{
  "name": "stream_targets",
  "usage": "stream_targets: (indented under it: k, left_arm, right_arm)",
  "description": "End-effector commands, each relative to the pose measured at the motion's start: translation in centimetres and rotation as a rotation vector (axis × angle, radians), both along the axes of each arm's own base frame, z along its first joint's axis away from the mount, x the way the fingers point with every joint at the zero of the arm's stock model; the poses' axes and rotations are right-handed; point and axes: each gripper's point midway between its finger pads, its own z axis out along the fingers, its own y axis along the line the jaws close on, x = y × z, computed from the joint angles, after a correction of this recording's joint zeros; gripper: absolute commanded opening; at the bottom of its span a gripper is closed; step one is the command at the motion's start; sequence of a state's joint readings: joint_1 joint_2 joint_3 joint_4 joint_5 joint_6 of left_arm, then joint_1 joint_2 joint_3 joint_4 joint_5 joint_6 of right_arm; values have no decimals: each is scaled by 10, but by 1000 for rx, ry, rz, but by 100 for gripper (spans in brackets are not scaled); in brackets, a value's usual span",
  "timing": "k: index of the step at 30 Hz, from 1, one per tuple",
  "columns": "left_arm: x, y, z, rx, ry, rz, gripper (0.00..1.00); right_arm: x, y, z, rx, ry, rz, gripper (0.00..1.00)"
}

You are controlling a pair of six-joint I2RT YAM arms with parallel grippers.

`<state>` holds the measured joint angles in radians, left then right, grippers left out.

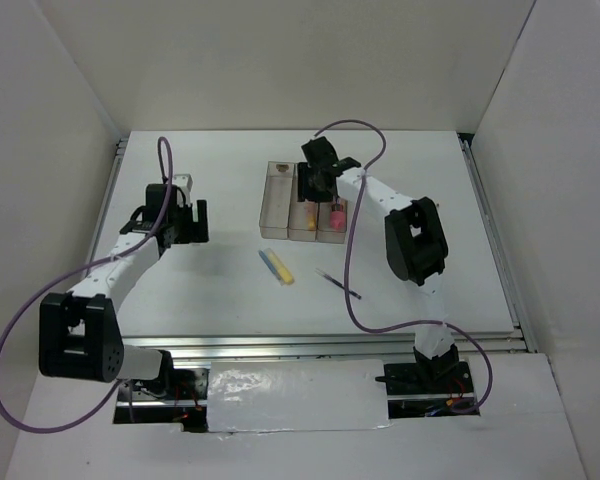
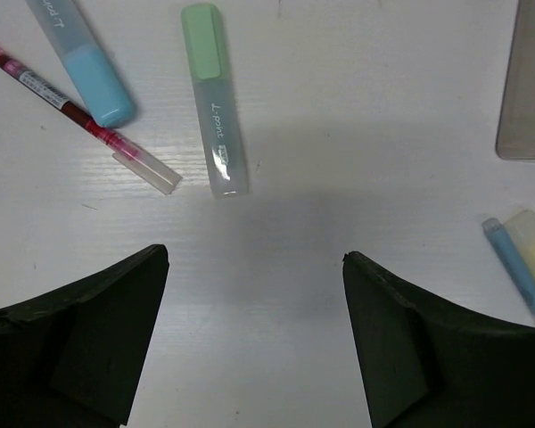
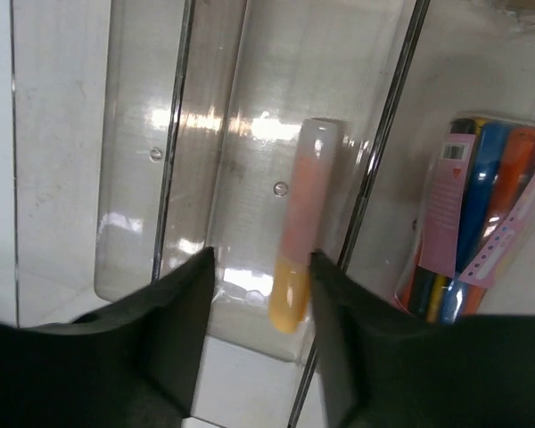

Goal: Sort the stationery into containers
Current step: Place the pen in the storage box, then pick up the pen from the center of the board.

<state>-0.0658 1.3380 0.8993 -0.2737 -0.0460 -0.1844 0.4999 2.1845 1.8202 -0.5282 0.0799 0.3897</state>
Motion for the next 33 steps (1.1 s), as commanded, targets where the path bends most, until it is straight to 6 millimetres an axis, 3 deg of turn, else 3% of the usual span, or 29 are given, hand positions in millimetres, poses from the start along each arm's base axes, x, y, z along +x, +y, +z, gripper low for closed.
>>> stream_targets:
  k: [1, 7, 8, 10, 11, 13, 14, 16, 18, 19, 20, 22, 24, 25, 26, 27, 28, 29, 30, 32, 33]
  left_arm:
    - [20, 4, -6, 15, -44, 6, 91]
    - [41, 5, -34, 26, 10, 19, 87]
    - [46, 6, -43, 30, 31, 25, 86]
    - [51, 8, -53, 35, 54, 31, 84]
    - [56, 8, -63, 38, 74, 31, 83]
    - [61, 10, -75, 53, 93, 39, 81]
    - [64, 10, -78, 54, 92, 40, 80]
    - [65, 11, -93, 58, 126, 46, 78]
    - [69, 8, -97, 33, 157, 28, 66]
    - [71, 3, -103, 12, 180, 11, 61]
    - [72, -1, -106, -1, 194, -4, 49]
    - [71, -7, -113, -29, 233, -30, 40]
    - [70, -15, -113, -63, 247, -68, 24]
    - [68, -26, -107, -99, 251, -112, 16]
    - [67, -30, -100, -127, 243, -132, 13]
    - [64, -36, -83, -150, 211, -160, 8]
    - [59, -48, -70, -206, 194, -212, 1]
    - [56, -55, -42, -235, 138, -247, 0]
    - [45, -62, -32, -266, 146, -282, 0]
    - [28, -81, -2, -355, 119, -373, 0]
    - [19, -87, 26, -375, 64, -413, 0]
  right_arm:
    - [15, 5, 27, 41, -61, -18, 58]
    - [11, 5, 62, 99, -89, 20, 62]
    - [8, 5, 79, 118, -114, 33, 62]
    - [0, 8, 94, 142, -127, 72, 61]
    - [-7, 10, 115, 167, -157, 112, 61]
    - [-18, 8, 128, 161, -185, 177, 60]
    - [-29, 7, 155, 187, -237, 216, 60]
    - [-47, 1, 157, 164, -274, 285, 60]
    - [-63, -3, 192, 173, -387, 346, 57]
    - [-70, -6, 187, 130, -406, 391, 57]
    - [-80, -9, 204, 120, -457, 416, 57]
    - [-91, -14, 197, 35, -509, 512, 60]
    - [-106, -22, 196, -50, -575, 622, 65]
    - [-110, -21, 197, -76, -614, 659, 67]
    - [-115, -26, 184, -145, -637, 727, 70]
    - [-120, -25, 197, -160, -710, 758, 71]
    - [-126, -22, 197, -192, -750, 809, 72]
    - [-132, -21, 184, -256, -786, 883, 73]
    - [-137, -17, 202, -273, -890, 905, 74]
    - [-154, -4, 193, -319, -959, 1007, 75]
    - [-156, 1, 201, -374, -1041, 1056, 76]
